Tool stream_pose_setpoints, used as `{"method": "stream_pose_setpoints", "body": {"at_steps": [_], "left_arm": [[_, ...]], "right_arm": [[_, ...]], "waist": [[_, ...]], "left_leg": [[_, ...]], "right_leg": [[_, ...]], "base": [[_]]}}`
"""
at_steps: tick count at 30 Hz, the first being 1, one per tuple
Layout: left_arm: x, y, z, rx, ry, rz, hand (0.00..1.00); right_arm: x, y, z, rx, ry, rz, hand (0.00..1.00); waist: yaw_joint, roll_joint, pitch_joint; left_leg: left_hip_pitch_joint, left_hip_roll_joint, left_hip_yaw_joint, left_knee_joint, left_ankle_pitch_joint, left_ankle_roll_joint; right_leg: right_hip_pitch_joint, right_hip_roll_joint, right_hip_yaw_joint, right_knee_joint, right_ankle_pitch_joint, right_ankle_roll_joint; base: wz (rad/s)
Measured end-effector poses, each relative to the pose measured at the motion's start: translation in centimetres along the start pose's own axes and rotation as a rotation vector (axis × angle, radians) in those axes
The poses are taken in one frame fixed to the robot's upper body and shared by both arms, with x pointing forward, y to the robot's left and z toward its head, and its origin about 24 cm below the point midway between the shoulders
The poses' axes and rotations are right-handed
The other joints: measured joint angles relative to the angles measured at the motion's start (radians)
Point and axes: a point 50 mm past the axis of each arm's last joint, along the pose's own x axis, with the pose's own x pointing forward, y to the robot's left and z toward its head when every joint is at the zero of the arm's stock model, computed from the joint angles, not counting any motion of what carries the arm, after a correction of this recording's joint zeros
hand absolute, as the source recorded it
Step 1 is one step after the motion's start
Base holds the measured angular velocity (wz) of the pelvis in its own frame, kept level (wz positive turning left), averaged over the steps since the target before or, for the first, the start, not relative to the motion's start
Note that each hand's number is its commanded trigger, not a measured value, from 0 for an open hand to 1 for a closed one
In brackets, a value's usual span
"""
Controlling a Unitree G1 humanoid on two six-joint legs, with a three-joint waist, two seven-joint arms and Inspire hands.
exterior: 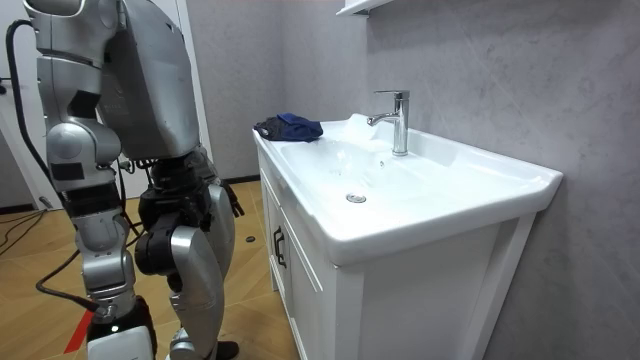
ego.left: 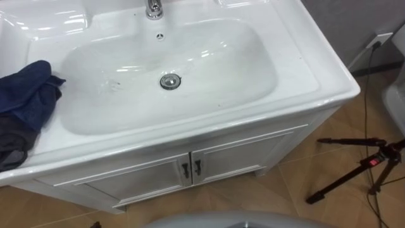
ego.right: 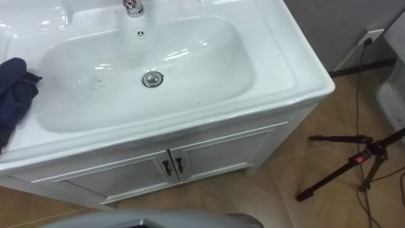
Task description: Wipe basin
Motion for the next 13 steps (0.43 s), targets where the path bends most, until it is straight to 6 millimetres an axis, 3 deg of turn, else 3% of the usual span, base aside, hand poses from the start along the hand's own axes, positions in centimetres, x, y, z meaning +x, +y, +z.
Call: {"method": "stream_pose_setpoints", "body": {"at_steps": [13], "left_arm": [[-0.01,-0.53,0.16,0.026,-0.006,-0.067,0.00]], "right_arm": [[0.01,0.27,0.05,-0.012,0.000,0.034,0.00]], "waist": [[-0.012,0.001,-0.0001]], "left_leg": [[0.000,0.001,0.027,-0.001,0.000,-0.001]], "right_leg": [[-0.003,0.001,0.006,0.001,0.000,0.000]], "base": [[-0.01]]}}
